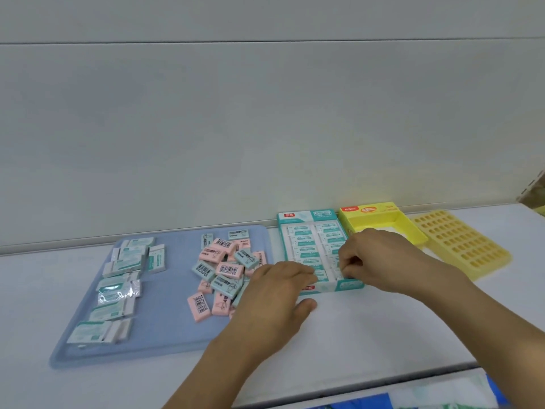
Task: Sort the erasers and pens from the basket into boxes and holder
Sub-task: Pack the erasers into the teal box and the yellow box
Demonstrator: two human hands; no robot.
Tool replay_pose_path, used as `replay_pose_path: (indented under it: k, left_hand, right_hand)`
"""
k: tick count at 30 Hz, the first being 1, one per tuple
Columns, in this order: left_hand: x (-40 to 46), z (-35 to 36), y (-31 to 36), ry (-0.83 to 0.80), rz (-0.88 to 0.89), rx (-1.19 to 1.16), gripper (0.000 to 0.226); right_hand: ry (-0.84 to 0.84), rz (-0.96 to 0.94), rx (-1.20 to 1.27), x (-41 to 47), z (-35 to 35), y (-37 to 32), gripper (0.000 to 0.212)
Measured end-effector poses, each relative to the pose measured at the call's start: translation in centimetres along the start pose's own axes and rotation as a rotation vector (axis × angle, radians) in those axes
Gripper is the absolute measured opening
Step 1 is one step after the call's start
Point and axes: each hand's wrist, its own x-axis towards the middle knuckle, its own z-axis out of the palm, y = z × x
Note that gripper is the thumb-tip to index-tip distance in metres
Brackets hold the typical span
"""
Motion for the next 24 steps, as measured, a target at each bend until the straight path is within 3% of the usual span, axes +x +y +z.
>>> replay_pose_path:
  k: [5, 8, 11, 13, 17, 20, 24]
  left_hand:
    - [0.1, 0.3, -0.2, 0.014, 0.013, -0.012, 0.046]
    - [-0.8, 0.0, -0.7, 0.106, 0.027, -0.119, 0.048]
    - [-2.8, -1.6, -3.0, 0.268, -0.042, -0.227, 0.045]
    - [-4.6, -3.5, -6.0, 0.409, -0.148, -0.255, 0.038]
    - [-7.9, -8.0, -13.5, 0.577, -0.528, -0.174, 0.025]
    - [-8.7, -9.5, -17.4, 0.415, -0.736, -0.078, 0.031]
    - [-8.5, -9.6, -19.2, 0.214, -0.792, 0.058, 0.038]
  right_hand:
    - [-0.079, -0.011, -0.012, -0.8, 0.0, -0.5, 0.039]
    - [0.073, -0.027, 0.036, -0.2, -0.4, -1.7, 0.035]
    - [0.244, -0.108, 0.264, 1.6, -0.8, -4.4, 0.027]
    - [0.23, -0.202, 0.38, 3.3, -0.8, -7.3, 0.024]
    - [0.171, -0.349, 0.465, 7.8, -1.2, -14.0, 0.021]
    - [0.075, -0.343, 0.373, 11.7, -1.0, -18.8, 0.022]
    - [-0.001, -0.185, 0.194, 14.6, -0.4, -23.7, 0.033]
